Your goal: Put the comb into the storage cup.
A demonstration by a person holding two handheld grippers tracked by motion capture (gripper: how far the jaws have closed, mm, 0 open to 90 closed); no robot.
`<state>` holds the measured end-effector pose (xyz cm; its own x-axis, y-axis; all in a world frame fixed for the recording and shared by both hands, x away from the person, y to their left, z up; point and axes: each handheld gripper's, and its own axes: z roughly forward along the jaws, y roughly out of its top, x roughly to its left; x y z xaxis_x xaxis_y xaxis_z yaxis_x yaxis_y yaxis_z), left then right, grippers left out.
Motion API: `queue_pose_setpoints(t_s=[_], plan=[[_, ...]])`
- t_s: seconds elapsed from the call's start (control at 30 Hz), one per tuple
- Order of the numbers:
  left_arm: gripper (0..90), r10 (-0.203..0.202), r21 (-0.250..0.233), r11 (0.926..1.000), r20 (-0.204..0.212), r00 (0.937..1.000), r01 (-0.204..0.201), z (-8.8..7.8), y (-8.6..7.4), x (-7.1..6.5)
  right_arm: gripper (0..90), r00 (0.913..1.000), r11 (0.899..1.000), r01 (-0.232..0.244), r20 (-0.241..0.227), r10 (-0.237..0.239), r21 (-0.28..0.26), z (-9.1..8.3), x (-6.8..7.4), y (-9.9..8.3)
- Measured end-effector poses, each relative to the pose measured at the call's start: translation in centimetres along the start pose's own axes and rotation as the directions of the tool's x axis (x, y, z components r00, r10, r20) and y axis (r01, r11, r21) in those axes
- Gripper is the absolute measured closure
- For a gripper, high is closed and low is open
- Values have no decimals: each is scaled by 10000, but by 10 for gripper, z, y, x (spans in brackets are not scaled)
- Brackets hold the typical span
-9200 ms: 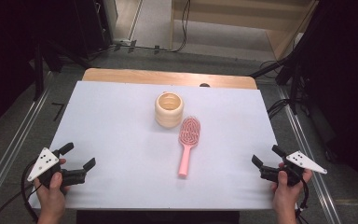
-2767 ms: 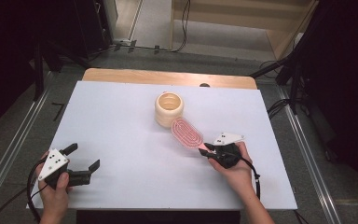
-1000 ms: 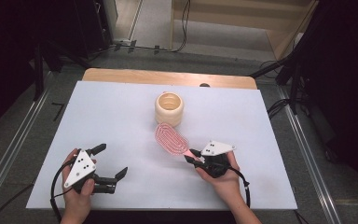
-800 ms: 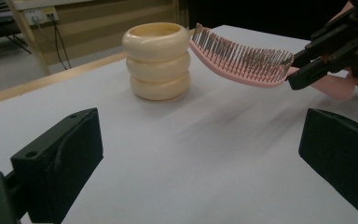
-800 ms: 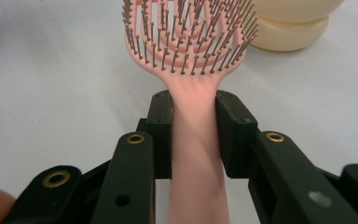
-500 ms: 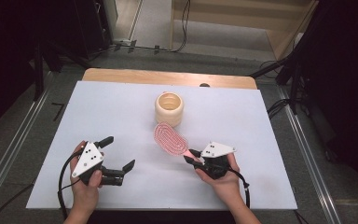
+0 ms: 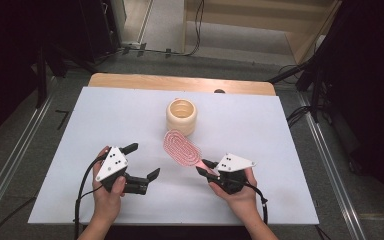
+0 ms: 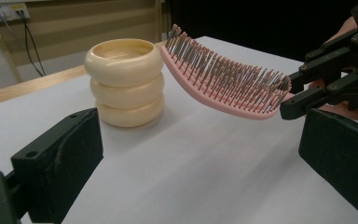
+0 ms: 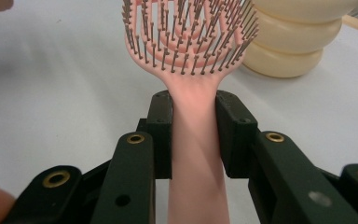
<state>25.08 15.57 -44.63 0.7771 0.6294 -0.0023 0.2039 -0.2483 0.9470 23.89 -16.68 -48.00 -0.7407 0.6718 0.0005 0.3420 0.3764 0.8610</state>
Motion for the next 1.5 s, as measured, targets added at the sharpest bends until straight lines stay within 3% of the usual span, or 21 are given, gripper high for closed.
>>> queue_pose_setpoints(t_s=[0.5, 0.67, 0.93, 1.27, 1.37, 1.5], plan=[[0, -600, -40, 9982, 785, 9951, 605, 11, 1, -3, 673, 9993, 9957, 367, -74, -375, -846, -8, 14, 8], [0, -896, -127, 9957, 1226, 9884, 918, 14, 1, -5, 673, 9984, 9944, 530, -122, -543, -913, -8, 20, 9], [0, -1470, -304, 9877, 1592, 9762, 1537, 14, 3, -4, 673, 9963, 9916, 811, -188, -834, -1004, -6, 29, 10], [0, -1796, -142, 9824, 1998, 9632, 1861, 19, 3, -10, 672, 9920, 9871, 1222, -180, -1247, -1034, -2, 40, 11], [2, -2023, -167, 9775, 2118, 9562, 2105, 20, 4, -10, 672, 9907, 9858, 1317, -216, -1347, -1039, 0, 43, 11], [130, -2360, -82, 9704, 1837, 9542, 2415, 21, 4, -10, 672, 9888, 9846, 1468, -127, -1487, -948, 2, 46, 10]])
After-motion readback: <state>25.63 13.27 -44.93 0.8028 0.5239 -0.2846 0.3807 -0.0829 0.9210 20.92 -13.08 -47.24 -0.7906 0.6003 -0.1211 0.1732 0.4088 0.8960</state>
